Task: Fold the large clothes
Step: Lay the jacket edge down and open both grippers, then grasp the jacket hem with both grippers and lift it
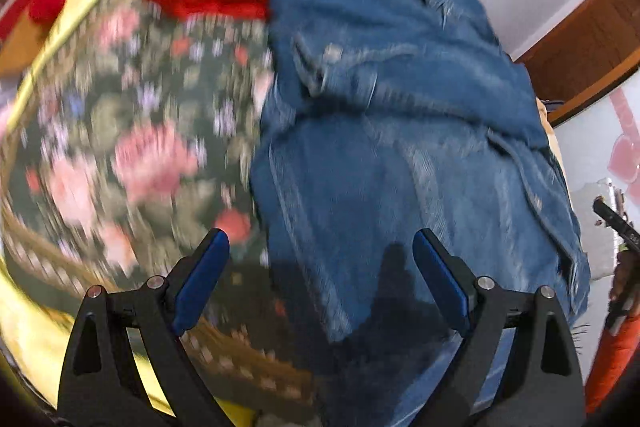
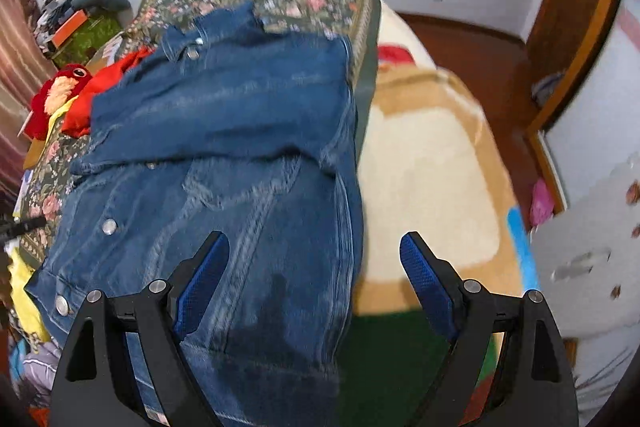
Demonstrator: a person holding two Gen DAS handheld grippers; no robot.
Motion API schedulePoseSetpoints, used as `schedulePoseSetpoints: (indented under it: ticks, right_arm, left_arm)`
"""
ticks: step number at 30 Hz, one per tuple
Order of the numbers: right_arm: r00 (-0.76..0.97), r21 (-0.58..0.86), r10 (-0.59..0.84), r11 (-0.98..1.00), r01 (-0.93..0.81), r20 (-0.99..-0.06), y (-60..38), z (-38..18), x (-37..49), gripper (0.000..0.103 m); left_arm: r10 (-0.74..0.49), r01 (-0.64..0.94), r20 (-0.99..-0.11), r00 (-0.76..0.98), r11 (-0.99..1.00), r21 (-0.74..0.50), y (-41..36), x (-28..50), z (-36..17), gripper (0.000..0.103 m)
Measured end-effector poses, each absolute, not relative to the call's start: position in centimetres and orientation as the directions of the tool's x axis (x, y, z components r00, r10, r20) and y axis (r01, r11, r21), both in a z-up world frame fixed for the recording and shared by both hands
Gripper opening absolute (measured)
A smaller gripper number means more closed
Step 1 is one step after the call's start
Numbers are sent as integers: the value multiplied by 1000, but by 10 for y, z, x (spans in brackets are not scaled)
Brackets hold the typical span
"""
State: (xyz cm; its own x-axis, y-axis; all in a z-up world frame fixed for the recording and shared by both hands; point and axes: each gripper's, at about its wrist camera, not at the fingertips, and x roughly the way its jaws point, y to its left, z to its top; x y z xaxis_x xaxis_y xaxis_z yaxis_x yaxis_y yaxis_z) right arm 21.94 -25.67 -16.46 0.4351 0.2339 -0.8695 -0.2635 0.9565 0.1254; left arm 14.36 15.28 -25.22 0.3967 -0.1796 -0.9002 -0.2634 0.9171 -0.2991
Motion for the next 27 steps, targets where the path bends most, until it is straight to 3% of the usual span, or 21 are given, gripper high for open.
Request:
schedulePoseSetpoints:
  ticks: [8,14,17,19,20,22,25,27]
  right_arm:
    - [358,221,271,959,-177,-893,-278,-196,202,85]
    - [350,279,314,949,-147,-882,-285,-208,198,84]
    - [342,328,367,930,-167,-865,-282,-209,199,60]
    - [324,353,389,921,-164,-862,-280,-213,201,37]
    - [315,360,394,919,-163,-864,-278,-215,202,32]
    - [311,357,392,919,-166,-866,-274,-215,202,14]
    - [335,346,392,919,-188,-857,-271,-206,203,13]
    - [370,340,397,917,-210,-840,-270,-192,205,13]
  left_arm:
    - [-374,-326,-856,356,809,-489,149,106,-280,94]
    - [-434,-359,-814,386,742,-567,145,90,-281,91]
    - [-443,-319,-800,404,752,-577,140,86,-269,73]
    - [-449,-293,-792,413,758,-582,138,89,-263,58]
    - [-443,-278,-793,419,768,-576,136,88,-257,54]
    - [-426,-261,-800,423,788,-557,134,89,-251,33]
    - [-405,-248,-799,444,802,-544,135,92,-242,21]
    - [-393,-240,-790,470,805,-543,140,95,-236,19]
